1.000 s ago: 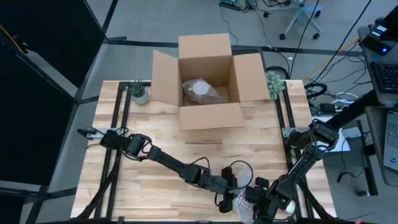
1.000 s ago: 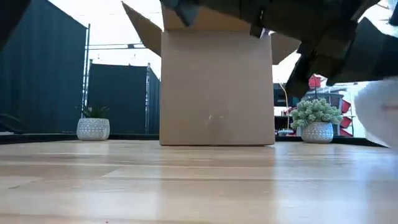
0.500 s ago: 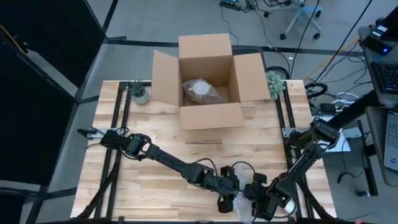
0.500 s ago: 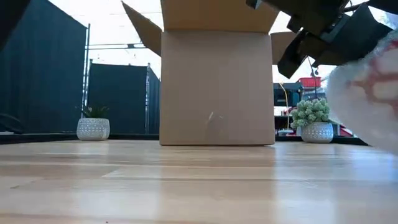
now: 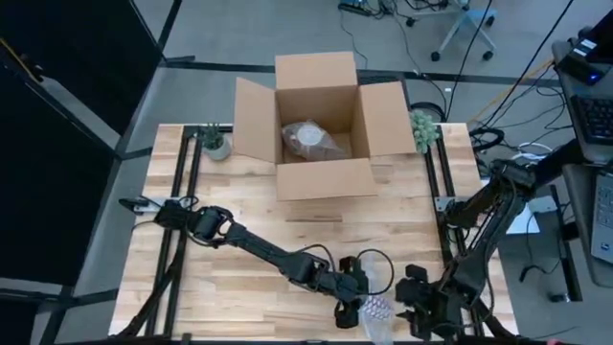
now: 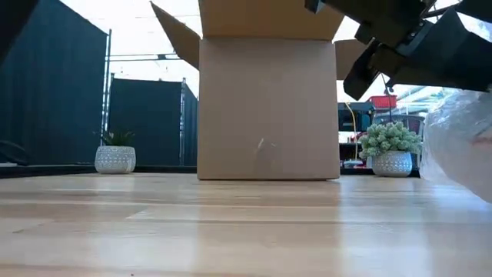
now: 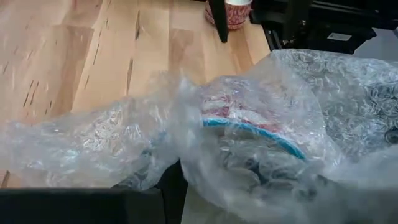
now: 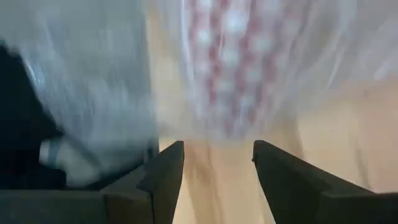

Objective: Wrap mug
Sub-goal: Wrap the red mug with the bubble wrap

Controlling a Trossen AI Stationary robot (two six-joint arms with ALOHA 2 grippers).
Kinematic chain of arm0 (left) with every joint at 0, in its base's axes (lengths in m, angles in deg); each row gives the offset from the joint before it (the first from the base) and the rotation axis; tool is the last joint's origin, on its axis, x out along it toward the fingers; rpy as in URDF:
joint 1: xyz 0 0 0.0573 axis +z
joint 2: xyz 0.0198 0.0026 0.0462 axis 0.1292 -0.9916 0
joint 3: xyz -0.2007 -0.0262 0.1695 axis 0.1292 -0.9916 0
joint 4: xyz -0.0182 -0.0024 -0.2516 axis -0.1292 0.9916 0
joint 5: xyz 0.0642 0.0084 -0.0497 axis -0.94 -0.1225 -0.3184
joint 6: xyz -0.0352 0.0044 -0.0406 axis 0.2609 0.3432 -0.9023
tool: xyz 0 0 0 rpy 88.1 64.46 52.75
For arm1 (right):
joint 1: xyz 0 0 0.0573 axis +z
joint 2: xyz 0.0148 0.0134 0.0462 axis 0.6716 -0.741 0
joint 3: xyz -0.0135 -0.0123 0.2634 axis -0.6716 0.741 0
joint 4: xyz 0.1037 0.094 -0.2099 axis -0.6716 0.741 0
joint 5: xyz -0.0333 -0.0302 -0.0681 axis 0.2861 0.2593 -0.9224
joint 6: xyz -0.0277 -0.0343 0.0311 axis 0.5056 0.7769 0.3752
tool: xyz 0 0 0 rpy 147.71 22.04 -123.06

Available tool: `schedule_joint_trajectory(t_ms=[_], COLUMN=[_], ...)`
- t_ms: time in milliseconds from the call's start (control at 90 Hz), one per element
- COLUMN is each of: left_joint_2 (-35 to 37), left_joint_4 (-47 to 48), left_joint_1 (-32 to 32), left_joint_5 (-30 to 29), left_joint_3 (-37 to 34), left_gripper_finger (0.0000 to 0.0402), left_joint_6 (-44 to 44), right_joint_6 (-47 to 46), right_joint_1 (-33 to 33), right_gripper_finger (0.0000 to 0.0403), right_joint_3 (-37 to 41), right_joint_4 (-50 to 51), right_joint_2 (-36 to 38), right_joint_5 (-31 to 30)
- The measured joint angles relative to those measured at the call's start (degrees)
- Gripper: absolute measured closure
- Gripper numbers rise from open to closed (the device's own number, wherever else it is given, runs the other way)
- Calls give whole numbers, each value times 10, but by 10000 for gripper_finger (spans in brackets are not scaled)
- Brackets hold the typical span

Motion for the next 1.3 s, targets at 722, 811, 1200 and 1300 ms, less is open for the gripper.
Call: schedule_joint_trajectory(t_ms=[722,811,1200,1300], left_joint_2=[1,1,1,1], left_joint_4=[20,29,31,31], left_joint_1=[-15,-15,-12,-12], left_joint_5=[11,12,14,14], left_joint_3=[39,40,36,36], left_gripper_finger=[261,261,261,261], left_joint_6=[2,1,2,3], right_joint_6=[-19,-9,5,15], right_joint_1=[-39,-37,-14,-22], right_gripper_finger=[220,220,220,220], right_joint_3=[-1,0,1,1], right_joint_4=[-78,-60,40,47], right_joint_2=[-210,-188,12,40], right_joint_5=[-107,-72,-28,-139])
